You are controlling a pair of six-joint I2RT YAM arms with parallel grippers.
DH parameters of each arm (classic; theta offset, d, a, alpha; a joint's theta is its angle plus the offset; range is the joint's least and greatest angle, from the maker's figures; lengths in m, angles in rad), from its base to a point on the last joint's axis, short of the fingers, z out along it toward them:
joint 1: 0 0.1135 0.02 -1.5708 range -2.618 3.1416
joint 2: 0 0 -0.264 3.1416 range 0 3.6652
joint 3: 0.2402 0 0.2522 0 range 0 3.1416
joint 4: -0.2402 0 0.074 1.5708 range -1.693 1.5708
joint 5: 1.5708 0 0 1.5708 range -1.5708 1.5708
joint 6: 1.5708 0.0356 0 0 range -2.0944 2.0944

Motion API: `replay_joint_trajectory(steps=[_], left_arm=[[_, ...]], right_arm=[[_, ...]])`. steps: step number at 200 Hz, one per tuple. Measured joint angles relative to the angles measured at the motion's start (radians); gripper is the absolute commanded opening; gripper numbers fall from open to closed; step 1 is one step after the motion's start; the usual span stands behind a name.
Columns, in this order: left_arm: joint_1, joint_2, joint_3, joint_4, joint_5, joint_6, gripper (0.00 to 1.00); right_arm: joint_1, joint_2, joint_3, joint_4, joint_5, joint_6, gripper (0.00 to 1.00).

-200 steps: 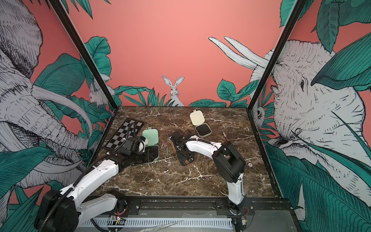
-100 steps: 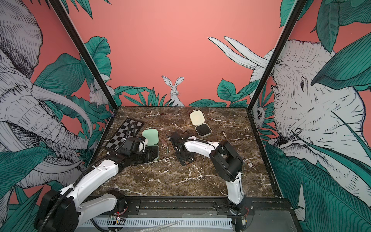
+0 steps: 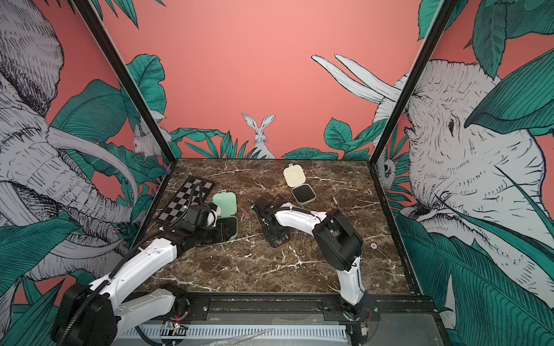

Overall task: Organize nail clipper sets
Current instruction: Adjust the nail clipper in the storage box.

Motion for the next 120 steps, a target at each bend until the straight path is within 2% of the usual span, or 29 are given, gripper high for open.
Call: replay_joint_trajectory(steps=[35, 68, 98, 120], left_arm=[[-0.003, 0.043, 0.09, -0.019, -0.008, 0.013, 0.51], [-0.01, 0.143, 0.193, -0.004, -0.018, 0.027, 0.51], [-0.032, 0.301, 0.32, 0.016, -0.021, 0.051, 0.51], [-0.04, 0.417, 0.422, 0.033, -0.022, 0.062, 0.51]], right_arm=[[-0.002, -0.009, 0.068, -0.03, 0.019, -0.003, 0.27], [-0.009, -0.089, 0.116, -0.043, 0.051, -0.012, 0.33], [-0.039, -0.205, 0.004, -0.018, 0.046, -0.014, 0.32], [-0.057, -0.274, -0.135, -0.002, 0.029, -0.01, 0.25]])
